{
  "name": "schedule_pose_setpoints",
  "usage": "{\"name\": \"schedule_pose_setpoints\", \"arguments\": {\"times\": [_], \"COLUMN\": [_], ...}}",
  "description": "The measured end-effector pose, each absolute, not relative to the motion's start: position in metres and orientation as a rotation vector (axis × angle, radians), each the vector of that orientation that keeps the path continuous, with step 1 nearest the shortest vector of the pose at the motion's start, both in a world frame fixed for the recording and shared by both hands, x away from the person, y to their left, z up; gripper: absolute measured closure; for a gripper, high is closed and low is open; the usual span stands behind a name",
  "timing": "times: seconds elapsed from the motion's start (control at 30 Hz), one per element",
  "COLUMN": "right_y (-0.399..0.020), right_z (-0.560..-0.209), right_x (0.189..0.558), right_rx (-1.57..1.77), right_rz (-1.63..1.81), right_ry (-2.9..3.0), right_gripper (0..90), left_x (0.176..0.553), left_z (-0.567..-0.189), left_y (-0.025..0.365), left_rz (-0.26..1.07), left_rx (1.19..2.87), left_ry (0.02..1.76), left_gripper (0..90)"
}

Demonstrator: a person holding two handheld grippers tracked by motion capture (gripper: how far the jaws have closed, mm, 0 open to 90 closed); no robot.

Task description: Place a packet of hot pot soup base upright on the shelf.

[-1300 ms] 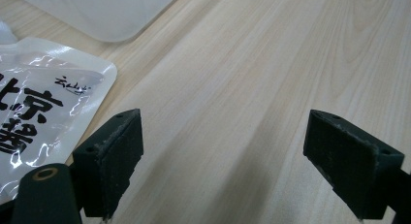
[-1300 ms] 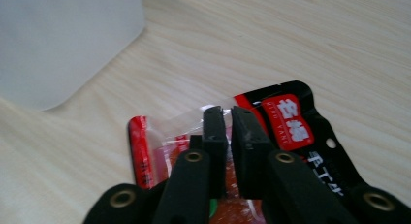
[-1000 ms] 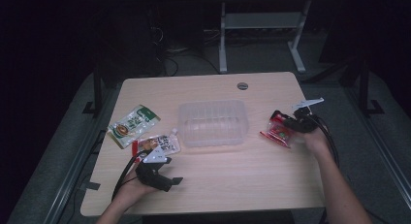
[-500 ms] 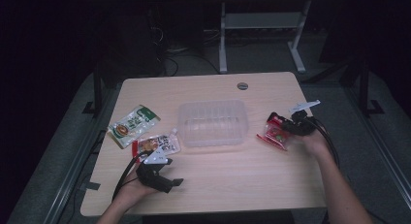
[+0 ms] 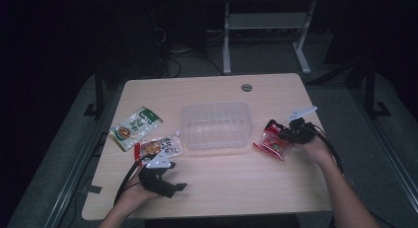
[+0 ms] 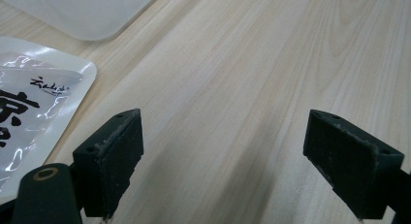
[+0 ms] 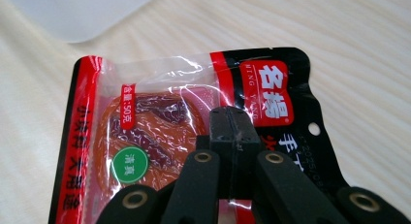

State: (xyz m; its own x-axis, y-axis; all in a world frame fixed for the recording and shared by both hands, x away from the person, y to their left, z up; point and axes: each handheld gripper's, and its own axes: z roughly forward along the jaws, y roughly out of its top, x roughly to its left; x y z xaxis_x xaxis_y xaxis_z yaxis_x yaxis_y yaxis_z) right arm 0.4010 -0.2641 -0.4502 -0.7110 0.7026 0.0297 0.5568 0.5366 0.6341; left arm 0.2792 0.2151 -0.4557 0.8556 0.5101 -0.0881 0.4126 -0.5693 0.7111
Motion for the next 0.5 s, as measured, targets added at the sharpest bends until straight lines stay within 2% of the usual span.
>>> {"name": "schedule_pose_setpoints", "arguments": {"times": [0.5], "right_y": [-0.229], "right_z": [-0.446], "right_x": [0.382], "right_rx": [0.861], "right_rz": [0.924], "right_ry": [2.708], "right_gripper": [89.8], "left_x": [0.278], "left_z": [-0.455], "left_y": [0.215], "left_rz": [0.164], "left_rx": [2.259], "left_ry": [0.653], "left_gripper": [13.8]}}
